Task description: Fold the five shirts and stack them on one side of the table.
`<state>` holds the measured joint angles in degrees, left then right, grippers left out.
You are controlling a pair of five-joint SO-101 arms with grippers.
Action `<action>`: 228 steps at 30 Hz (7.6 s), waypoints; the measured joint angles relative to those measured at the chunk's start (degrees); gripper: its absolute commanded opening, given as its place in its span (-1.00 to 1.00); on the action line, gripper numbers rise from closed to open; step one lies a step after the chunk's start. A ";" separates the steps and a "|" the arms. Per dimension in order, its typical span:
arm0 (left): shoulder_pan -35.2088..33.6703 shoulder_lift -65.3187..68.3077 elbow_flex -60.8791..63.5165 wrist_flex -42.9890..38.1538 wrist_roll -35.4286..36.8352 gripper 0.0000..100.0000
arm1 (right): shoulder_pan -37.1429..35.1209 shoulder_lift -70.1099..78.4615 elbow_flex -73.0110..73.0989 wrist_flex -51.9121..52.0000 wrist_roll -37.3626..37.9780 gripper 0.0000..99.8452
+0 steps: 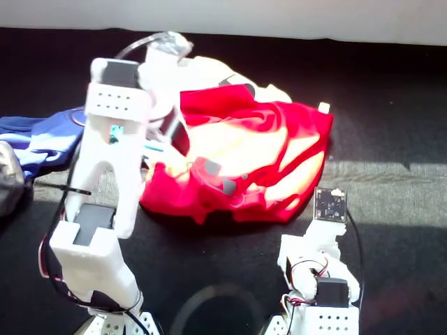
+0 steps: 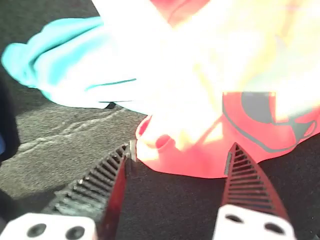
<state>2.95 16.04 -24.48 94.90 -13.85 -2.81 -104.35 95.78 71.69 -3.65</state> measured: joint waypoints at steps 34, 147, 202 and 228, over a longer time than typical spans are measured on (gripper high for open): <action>-19.52 2.64 -6.51 0.00 5.27 -0.98 | 0.00 0.00 0.00 0.00 0.00 -0.99; -43.60 -27.96 -8.18 -22.07 -1.32 -0.98 | 0.00 0.00 0.00 0.00 0.00 -0.99; -7.82 -40.09 25.41 -7.21 10.64 -0.53 | 0.00 -0.18 0.00 -8.79 0.00 -0.98; 10.73 -21.80 50.99 -35.08 46.42 -0.54 | 0.26 2.20 -16.53 -13.80 17.67 -0.83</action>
<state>13.67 -5.76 26.51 59.82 32.57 -2.55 -102.15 79.25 57.89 14.02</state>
